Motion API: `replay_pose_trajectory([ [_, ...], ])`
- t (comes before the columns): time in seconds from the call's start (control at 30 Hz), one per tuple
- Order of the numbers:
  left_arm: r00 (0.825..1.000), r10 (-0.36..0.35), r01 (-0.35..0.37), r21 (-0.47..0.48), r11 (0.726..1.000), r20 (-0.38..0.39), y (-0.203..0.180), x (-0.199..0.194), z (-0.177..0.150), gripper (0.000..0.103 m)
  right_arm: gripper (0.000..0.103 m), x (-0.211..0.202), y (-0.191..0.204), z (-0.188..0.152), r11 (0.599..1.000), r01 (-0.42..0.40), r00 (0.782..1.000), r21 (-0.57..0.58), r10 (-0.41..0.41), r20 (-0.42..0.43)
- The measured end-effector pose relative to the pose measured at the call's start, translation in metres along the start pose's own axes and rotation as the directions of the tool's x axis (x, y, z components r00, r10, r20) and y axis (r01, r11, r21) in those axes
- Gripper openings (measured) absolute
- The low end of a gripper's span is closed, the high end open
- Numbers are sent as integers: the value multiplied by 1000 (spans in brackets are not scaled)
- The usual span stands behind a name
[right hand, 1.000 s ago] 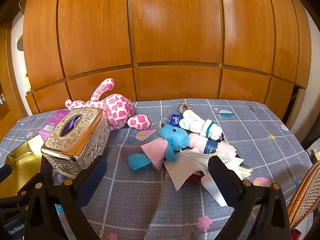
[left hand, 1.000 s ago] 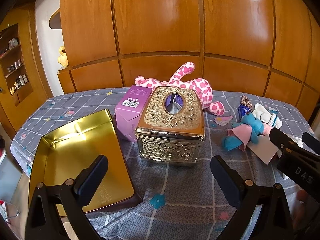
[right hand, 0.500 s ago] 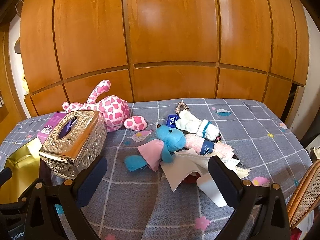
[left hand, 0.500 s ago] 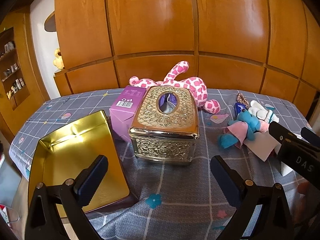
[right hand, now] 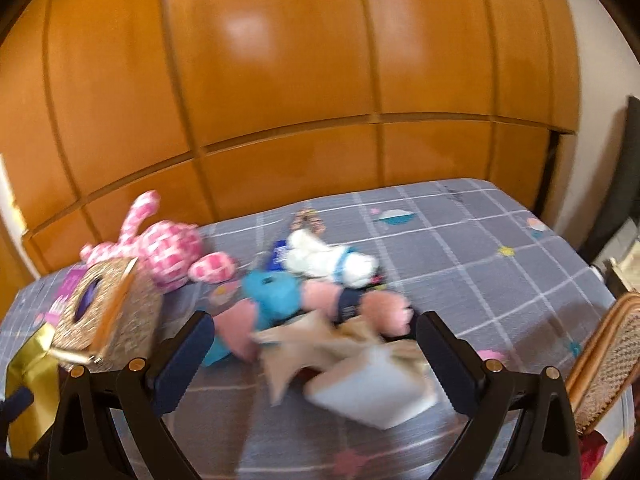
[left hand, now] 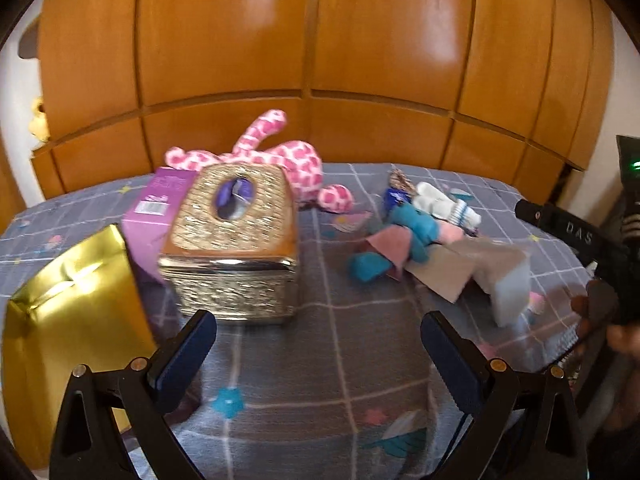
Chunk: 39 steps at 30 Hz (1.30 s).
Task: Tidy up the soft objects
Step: 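Grasp white foam pad with left tool while right tool grasps beige bow-tied cloth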
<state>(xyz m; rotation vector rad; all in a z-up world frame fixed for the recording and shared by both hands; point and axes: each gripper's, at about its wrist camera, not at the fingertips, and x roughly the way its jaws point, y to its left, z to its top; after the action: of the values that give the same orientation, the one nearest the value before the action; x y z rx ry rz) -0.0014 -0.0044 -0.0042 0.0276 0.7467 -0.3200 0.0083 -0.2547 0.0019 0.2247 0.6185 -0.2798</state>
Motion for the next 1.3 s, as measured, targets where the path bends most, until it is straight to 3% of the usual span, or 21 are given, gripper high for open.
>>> replay_pose_trajectory([
  [0.23, 999, -39, 42, 81, 996, -36, -19, 17, 4, 101, 103, 3, -49, 13, 995, 59, 998, 80, -59, 0],
  [0.5, 988, -111, 123, 111, 986, -112, -45, 52, 23, 85, 103, 3, -85, 21, 986, 86, 996, 140, -86, -11],
  [0.57, 977, -165, 182, 129, 975, -132, -57, 58, 26, 79, 103, 4, -95, 23, 982, 81, 997, 170, -79, -17],
  [0.7, 952, -269, 293, 190, 937, -143, -89, 63, 28, 79, 103, 5, -111, 22, 975, 92, 996, 204, -88, -33],
  [0.8, 913, -371, 403, 230, 886, -172, -113, 66, 27, 72, 103, 7, -120, 21, 971, 102, 995, 215, -94, -46],
  [0.87, 897, -405, 440, 249, 863, -180, -128, 72, 26, 72, 103, 7, -125, 21, 970, 107, 994, 217, -98, -48],
  [1.13, 893, -407, 450, 358, 818, -192, -167, 108, 30, 75, 103, 12, -130, 15, 976, 103, 993, 190, -90, -77],
  [1.2, 876, -426, 481, 346, 806, -225, -172, 123, 30, 73, 103, 13, -130, 14, 977, 89, 994, 195, -74, -86],
  [1.27, 852, -455, 521, 327, 788, -260, -172, 130, 29, 38, 103, 15, -130, 13, 977, 84, 993, 196, -66, -93],
  [1.3, 845, -459, 530, 323, 784, -274, -172, 131, 28, 38, 103, 15, -130, 13, 977, 79, 994, 196, -61, -95],
])
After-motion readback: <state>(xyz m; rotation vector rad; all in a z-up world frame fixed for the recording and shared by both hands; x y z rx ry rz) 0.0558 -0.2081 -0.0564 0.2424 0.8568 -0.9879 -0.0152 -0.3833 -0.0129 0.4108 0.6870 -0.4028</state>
